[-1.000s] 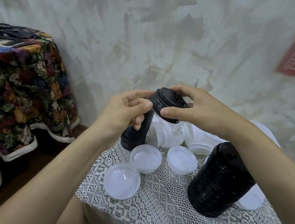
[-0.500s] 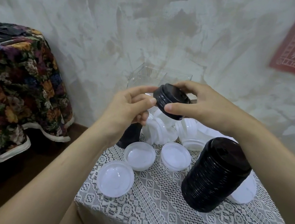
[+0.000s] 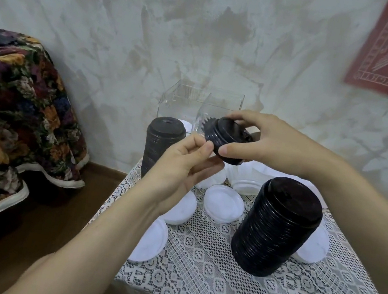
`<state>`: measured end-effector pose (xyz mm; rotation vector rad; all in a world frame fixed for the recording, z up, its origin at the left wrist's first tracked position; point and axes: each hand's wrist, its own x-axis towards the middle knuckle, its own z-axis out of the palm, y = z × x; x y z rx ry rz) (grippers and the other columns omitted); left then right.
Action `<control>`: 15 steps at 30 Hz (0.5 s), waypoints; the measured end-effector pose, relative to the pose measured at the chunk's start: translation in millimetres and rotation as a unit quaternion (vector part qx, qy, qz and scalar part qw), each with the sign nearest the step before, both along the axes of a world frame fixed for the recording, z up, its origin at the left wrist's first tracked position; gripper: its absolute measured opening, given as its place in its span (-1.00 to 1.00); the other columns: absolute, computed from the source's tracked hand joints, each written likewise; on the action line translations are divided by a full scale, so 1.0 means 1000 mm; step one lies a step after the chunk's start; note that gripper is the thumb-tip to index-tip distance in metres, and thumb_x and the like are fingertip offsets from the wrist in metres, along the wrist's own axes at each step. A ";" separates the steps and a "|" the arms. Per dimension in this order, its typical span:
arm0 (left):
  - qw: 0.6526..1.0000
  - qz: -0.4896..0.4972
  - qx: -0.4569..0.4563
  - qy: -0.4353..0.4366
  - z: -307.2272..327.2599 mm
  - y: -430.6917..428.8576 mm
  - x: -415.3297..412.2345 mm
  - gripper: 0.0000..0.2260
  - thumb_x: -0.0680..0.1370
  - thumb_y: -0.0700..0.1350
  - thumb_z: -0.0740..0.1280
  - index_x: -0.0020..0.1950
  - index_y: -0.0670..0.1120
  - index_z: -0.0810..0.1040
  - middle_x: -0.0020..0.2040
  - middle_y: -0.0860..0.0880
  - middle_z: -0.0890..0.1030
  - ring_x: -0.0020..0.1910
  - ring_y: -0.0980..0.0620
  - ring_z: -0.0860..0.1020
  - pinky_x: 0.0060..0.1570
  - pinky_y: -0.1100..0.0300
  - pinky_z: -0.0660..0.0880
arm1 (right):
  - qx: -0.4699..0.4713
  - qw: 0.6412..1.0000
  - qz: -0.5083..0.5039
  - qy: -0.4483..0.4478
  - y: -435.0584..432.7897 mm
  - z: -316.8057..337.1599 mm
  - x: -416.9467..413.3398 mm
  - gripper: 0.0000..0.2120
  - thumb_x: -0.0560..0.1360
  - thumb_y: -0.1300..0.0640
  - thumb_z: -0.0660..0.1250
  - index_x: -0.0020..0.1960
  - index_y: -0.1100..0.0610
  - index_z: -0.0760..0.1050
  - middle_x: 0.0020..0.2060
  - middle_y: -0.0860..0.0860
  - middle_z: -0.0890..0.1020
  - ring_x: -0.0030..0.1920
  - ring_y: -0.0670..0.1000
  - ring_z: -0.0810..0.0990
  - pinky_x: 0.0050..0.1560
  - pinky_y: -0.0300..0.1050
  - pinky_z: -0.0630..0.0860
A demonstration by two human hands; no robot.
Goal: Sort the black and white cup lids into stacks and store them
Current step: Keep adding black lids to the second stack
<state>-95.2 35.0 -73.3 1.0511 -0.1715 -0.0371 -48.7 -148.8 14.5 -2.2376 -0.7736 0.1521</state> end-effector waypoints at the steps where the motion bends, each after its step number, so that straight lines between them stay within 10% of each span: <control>1: 1.000 -0.003 -0.001 0.002 -0.001 0.000 0.001 -0.82 0.51 -0.08 0.40 0.00 -0.13 0.46 0.11 -0.20 0.59 0.22 -0.16 0.63 0.17 0.13 0.61 | 0.015 1.000 0.005 0.020 0.000 -0.001 0.001 -0.62 0.44 0.02 0.58 0.19 -0.20 0.55 0.12 -0.16 0.62 -0.03 -0.16 0.71 -0.01 -0.24 0.60; 7: 1.000 -0.002 -0.012 0.003 -0.005 0.001 0.006 -0.85 0.52 -0.09 0.38 0.00 -0.14 0.52 0.06 -0.10 0.69 0.18 -0.10 0.66 0.20 0.12 0.61 | 0.083 0.995 -0.011 0.056 -0.014 0.005 0.008 -0.67 0.49 0.09 0.52 0.24 -0.04 0.58 0.14 0.05 0.65 -0.11 -0.05 0.73 -0.06 -0.17 0.67; 15: 0.999 0.018 0.024 -0.022 0.005 -0.006 -0.001 -0.77 0.59 -0.12 0.34 0.19 -0.20 0.47 0.12 -0.22 0.67 0.10 -0.09 0.68 0.13 0.15 0.62 | -0.071 0.997 0.028 0.007 -0.006 0.008 0.002 -0.25 0.47 0.02 0.53 0.53 -0.17 0.20 0.24 -0.32 0.47 0.20 -0.30 0.54 0.16 -0.36 0.45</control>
